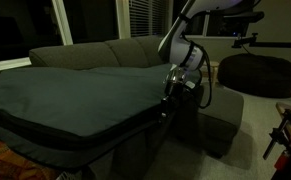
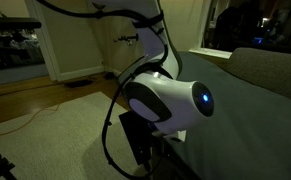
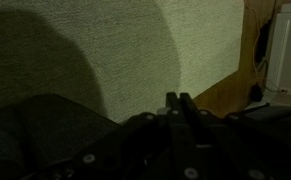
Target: Close the zip
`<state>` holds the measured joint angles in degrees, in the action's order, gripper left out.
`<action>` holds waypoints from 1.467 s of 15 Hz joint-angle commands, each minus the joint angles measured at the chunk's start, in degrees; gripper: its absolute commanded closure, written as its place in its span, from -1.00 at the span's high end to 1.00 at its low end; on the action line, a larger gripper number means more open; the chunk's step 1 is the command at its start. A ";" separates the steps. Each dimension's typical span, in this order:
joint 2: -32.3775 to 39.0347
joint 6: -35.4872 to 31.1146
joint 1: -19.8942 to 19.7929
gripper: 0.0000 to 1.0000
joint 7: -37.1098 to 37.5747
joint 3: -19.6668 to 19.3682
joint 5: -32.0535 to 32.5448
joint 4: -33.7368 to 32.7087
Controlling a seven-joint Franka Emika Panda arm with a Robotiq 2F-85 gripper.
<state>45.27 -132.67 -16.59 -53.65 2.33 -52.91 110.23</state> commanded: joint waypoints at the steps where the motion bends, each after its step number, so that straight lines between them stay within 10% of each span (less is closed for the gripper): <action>1: -0.74 -0.02 -0.94 -0.97 0.90 -2.31 0.84 0.56; 19: 0.02 1.37 -4.06 -0.97 4.14 -6.97 2.62 -2.08; 20: 0.06 1.44 -3.93 -0.38 4.37 -6.88 2.78 -2.12; 22: 0.18 1.19 -3.86 -0.24 5.15 -7.11 3.32 -2.54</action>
<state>45.41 -131.56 -19.68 -51.21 -3.87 -51.51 109.16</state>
